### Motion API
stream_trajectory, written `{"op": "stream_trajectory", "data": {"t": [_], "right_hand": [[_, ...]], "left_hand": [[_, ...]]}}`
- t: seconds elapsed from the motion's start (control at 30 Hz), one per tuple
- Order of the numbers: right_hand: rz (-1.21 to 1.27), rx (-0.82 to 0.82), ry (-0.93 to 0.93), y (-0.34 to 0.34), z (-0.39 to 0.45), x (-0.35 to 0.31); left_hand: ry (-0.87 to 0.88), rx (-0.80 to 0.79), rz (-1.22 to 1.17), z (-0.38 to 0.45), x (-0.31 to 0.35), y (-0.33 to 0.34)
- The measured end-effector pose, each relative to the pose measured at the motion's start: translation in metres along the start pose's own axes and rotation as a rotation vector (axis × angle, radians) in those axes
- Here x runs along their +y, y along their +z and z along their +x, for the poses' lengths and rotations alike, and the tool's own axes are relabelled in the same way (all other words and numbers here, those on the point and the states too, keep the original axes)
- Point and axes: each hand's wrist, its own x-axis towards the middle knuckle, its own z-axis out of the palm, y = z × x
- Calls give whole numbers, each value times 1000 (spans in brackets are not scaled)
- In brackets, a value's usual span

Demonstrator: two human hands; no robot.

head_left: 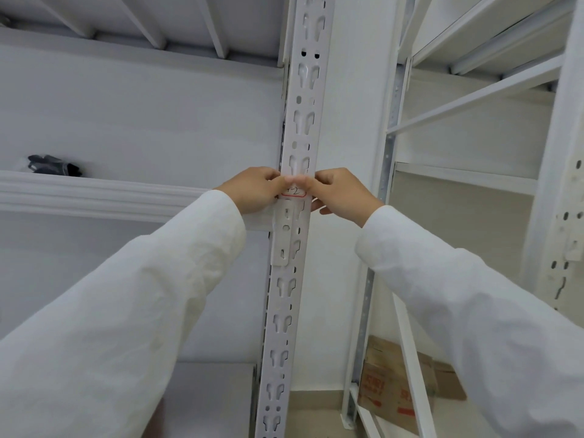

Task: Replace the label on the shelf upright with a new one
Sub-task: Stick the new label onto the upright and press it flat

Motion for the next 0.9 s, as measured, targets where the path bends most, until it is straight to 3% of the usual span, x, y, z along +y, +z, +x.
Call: {"op": "stream_trajectory", "data": {"t": [0.23,0.47,0.57,0.67,0.77,0.9], "right_hand": [[109,-120,11,-6,0,6],[43,-155,-11,-7,-7,4],[14,-107,6,-4,-7,-2],[-67,64,68,12,-2,-7],[-148,132,113,23,1,-12],[-57,-33,91,4,-3,-11]], "left_hand": [[12,-64,16,-1,-1,-5],[45,-69,17,-2,-2,-5],[47,-89,44,-2,-2,-7],[7,-100,41,-1,2,-8],[-55,-76,-70,1,2,-8],[-74,-74,-60,2,0,-7]]}}
